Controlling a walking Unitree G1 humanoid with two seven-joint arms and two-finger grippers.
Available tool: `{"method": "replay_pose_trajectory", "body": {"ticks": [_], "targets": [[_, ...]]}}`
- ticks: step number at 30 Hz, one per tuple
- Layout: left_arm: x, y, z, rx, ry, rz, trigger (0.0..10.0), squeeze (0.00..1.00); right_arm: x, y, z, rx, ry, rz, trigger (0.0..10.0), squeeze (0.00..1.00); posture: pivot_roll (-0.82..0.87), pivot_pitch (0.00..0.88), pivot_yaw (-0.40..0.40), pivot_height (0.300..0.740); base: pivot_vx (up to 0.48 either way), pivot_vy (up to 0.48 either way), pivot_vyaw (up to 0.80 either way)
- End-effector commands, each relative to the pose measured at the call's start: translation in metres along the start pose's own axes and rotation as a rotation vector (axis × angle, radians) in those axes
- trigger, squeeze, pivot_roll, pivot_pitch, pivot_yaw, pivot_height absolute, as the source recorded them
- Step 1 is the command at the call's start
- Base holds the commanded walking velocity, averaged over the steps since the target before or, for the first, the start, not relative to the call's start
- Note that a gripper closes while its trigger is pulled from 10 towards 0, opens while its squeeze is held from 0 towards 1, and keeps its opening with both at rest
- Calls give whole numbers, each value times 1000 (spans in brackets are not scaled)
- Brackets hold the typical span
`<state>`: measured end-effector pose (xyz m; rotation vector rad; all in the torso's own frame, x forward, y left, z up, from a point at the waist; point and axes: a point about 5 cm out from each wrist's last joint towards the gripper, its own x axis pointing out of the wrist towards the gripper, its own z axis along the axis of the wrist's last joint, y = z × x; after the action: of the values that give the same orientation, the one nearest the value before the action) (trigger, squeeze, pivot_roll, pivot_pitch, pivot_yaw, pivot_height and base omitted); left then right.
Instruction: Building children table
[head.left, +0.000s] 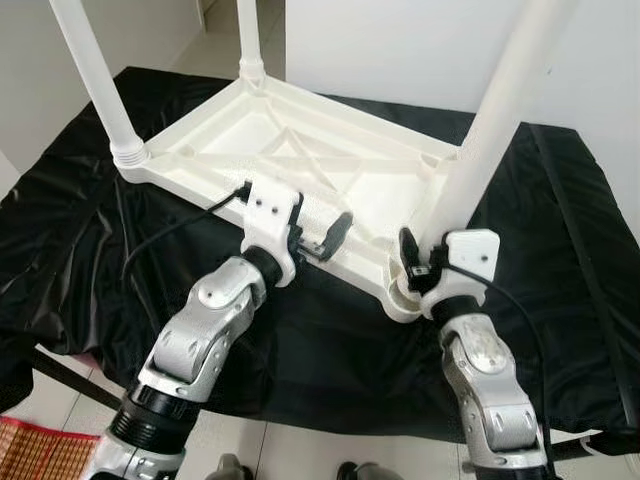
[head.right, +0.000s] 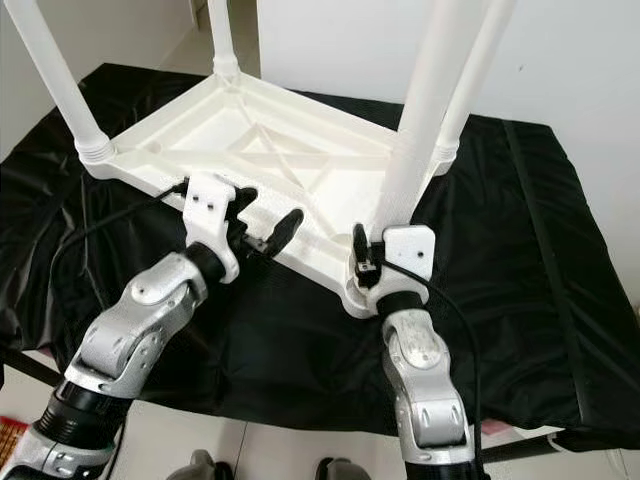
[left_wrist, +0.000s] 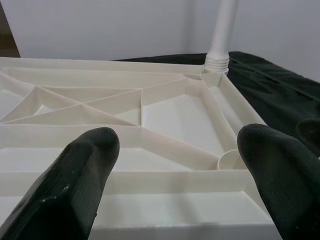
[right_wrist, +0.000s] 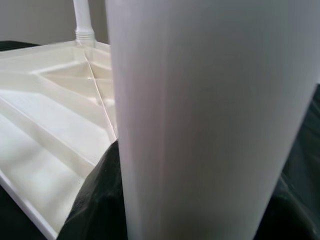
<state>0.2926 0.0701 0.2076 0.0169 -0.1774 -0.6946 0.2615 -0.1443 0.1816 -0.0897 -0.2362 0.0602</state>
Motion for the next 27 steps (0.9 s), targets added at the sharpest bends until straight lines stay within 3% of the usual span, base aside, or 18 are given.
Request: {"method": "replay_pose_trajectory", "body": {"ticks": [1,9,18,27], "targets": [[-1,-9,2,12,-12,-114,10000,0,-3,0,1,-7,-18,5,10000,0,0,150,-10,740,0,0,0],[-4,-17,9,-5,-38,-169,10000,0,-6,8,-1,-31,-26,65,10000,0,3,152,-11,740,0,0,0],[-13,-25,2,8,6,-237,10000,0,-11,19,-8,-72,-13,149,10000,0,13,154,-16,740,0,0,0],[-16,-26,2,10,13,-241,10000,0,-18,18,-13,-103,1,174,10000,0,10,152,-17,740,0,0,0]]}}
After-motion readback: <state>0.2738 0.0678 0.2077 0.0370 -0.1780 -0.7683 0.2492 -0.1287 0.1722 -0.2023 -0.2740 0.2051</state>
